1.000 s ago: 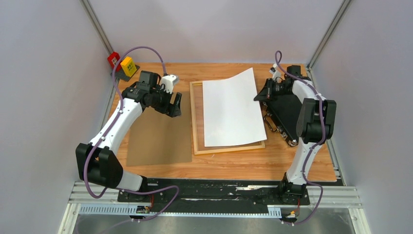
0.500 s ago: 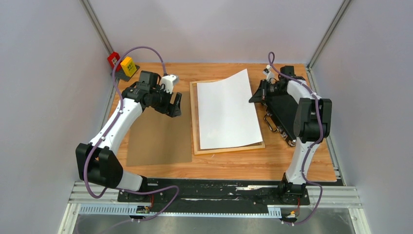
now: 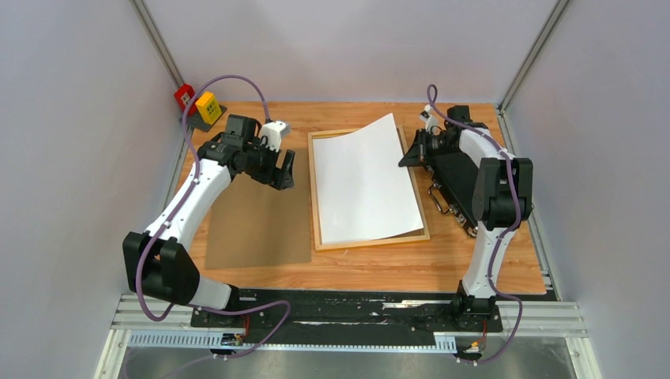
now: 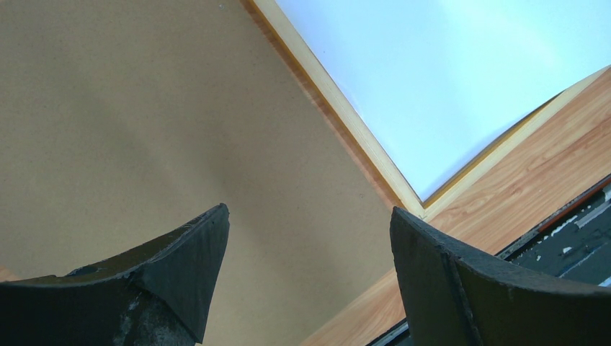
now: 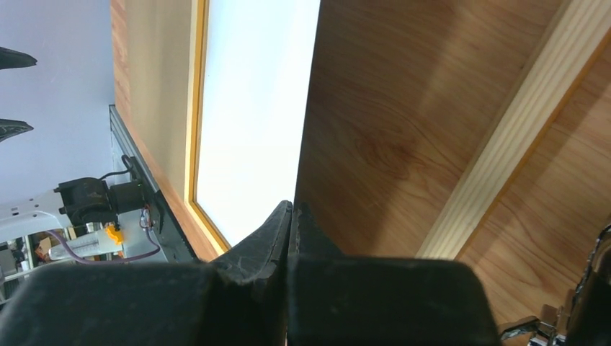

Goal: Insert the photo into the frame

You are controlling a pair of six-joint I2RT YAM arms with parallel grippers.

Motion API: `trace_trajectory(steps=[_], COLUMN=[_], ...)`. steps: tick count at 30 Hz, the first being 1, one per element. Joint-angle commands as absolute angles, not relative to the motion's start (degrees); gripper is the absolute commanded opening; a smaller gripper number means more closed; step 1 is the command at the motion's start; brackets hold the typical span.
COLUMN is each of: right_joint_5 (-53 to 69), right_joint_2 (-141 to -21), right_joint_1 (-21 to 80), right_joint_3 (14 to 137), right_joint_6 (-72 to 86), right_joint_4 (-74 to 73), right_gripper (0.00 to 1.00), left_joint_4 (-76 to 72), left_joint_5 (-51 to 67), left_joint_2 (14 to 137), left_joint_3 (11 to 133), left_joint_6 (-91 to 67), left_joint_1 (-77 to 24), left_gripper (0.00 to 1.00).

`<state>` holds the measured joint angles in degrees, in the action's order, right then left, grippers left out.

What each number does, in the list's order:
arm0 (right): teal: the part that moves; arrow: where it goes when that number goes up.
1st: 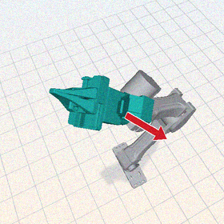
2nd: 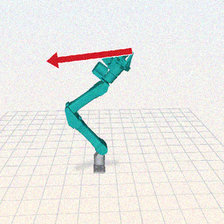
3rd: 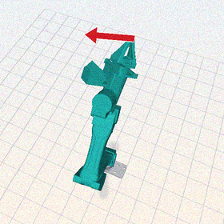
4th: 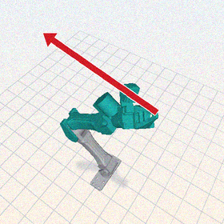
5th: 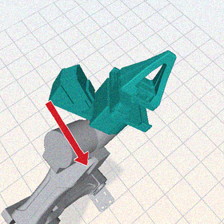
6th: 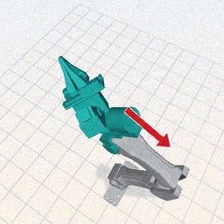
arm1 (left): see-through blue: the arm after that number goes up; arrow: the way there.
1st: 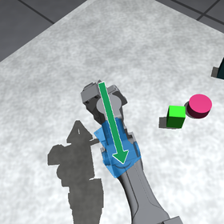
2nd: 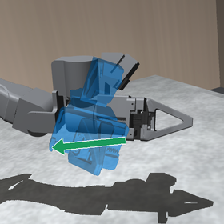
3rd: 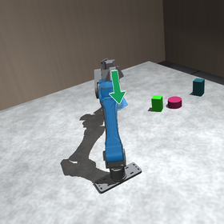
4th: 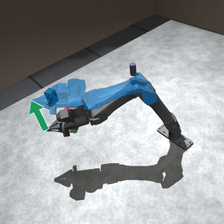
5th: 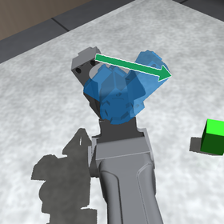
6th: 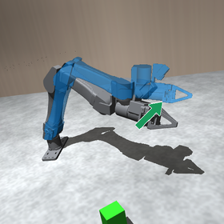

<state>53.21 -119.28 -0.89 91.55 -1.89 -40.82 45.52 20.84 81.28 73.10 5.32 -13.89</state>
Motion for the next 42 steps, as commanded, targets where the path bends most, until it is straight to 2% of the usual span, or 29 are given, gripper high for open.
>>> trace_trajectory(steps=[1,13,20,42], right_joint_5=[52.23,49.31,47.47,45.26], right_joint_2=[-118.69,-116.95,-116.64,-115.63], right_joint_1=[-0.95,-0.93,-0.96,-1.81], right_joint_3=[89.81,85.24,83.00,81.05], right_joint_6=[-0.41,4.00,5.06,6.24], right_joint_4=[-36.01,-29.56,-27.28,-24.13], right_gripper=[0.00,0.00,0.00,0.00], left_joint_4=[44.43,44.67,44.74,44.82], left_joint_5=[20.98,20.07,19.36,19.57], left_joint_2=[80.76,80.26,79.86,80.24], left_joint_3=[73.52,73.37,73.31,73.40], left_joint_6=[5.88,5.84,5.79,5.64], left_joint_1=[-13.86,-13.88,-13.87,-13.87], left_gripper=[0.90,0.93,0.98,0.98])
